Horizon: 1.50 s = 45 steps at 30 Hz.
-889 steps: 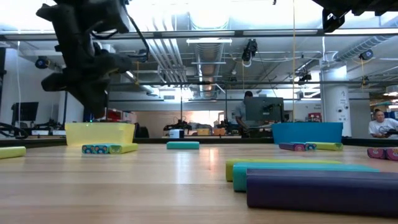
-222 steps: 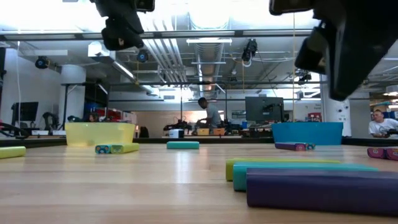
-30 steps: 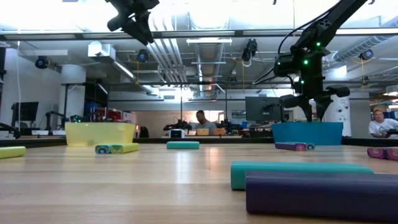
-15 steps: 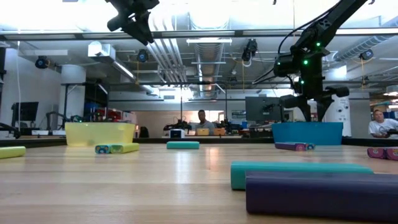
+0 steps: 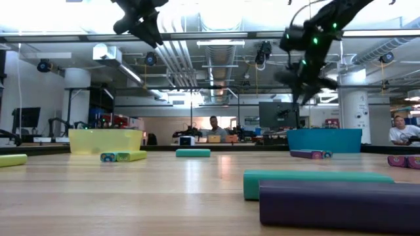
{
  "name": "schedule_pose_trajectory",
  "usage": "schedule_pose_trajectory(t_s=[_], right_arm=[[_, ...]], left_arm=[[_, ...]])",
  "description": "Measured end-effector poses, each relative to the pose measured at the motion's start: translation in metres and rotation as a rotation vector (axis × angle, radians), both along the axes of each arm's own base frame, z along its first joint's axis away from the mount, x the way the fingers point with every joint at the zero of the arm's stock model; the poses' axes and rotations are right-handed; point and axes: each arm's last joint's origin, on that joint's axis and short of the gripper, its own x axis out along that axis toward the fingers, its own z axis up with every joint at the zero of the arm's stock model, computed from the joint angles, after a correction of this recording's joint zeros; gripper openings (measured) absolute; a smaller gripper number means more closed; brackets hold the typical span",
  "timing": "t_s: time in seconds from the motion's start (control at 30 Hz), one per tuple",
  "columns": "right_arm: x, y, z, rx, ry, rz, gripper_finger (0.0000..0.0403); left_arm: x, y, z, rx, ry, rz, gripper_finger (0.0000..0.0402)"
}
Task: Sort blocks
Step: Put the blue block into the transparent bin
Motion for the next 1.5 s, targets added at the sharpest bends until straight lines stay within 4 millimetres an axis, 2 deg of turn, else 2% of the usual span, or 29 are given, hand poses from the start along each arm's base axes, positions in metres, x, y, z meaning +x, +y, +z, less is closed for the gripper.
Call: schedule_pose_trajectory(t_s=[0.17,0.33,0.5,0.7,0.87,1.07,1.27,1.5], right_arm=[[0.028,0.017,0.028,-0.111,-0.189,0.208,0.0088],[0.049,0.030,0.051,-0.249,-0.265,0.351,0.0077],[0.058,0.032,0.078,-0.374,-0.298,0.437,0.0068],[0.060,0.031,0.103,-0.473,-0.322,0.473,0.0070],[0.062,0.033,0.118,-0.468,-0.397,0.529,0.0061],[0.066,0.040,0.126,-0.438,-0.466,0.537,0.0044],[0.075,0.058,0.137,-0.402,-0.547,0.551,0.0027],[0.083,0.079,0.145,-0.330,-0.623,0.550,0.0011]], left_arm=[[-0.004,-0.002,-0.005,-0.068,0.028,0.031,0.0097],[-0.010,-0.007,-0.012,-0.186,0.073,0.032,0.0097],[-0.014,-0.014,-0.017,-0.253,0.125,0.061,0.0097],[-0.013,-0.030,-0.033,-0.299,0.165,0.037,0.0097],[-0.015,-0.046,-0.053,-0.393,0.150,-0.012,0.0097],[-0.027,-0.061,-0.087,-0.496,0.086,-0.091,0.0097],[-0.044,-0.065,-0.111,-0.541,0.052,-0.041,0.0097],[-0.050,-0.067,-0.128,-0.581,0.049,-0.065,0.0097]])
